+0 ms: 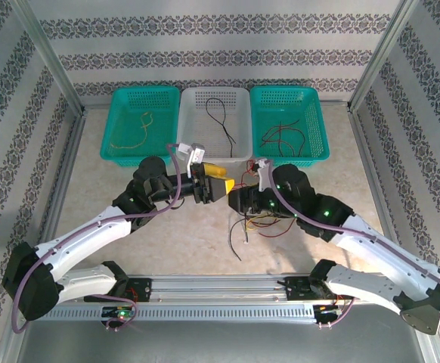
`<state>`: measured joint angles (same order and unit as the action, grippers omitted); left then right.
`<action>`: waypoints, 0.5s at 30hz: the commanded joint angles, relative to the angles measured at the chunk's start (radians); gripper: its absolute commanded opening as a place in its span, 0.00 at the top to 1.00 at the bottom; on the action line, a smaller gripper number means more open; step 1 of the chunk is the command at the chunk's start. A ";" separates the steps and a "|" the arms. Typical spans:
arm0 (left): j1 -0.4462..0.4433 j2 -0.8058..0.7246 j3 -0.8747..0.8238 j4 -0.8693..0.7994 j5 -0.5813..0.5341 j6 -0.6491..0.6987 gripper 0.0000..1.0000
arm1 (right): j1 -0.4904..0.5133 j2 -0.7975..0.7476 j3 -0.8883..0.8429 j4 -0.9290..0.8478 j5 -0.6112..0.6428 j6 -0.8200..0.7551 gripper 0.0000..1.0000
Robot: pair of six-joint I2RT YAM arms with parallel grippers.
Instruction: Untangle the cables
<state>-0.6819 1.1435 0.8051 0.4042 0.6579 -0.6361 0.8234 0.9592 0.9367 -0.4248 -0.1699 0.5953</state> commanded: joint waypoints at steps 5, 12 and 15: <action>-0.011 -0.076 -0.020 -0.153 -0.221 0.085 0.17 | -0.031 0.339 0.081 -0.431 0.163 -0.001 0.42; -0.007 -0.036 -0.021 -0.292 -0.294 0.088 0.18 | 0.031 0.283 -0.029 -0.396 0.246 0.074 0.25; -0.007 0.035 -0.043 -0.242 -0.259 0.035 0.21 | 0.025 0.163 -0.042 -0.342 0.209 0.055 0.17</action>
<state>-0.6815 1.1313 0.7902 0.1795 0.3985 -0.5762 0.8486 1.2285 0.8925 -0.8013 0.0296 0.6518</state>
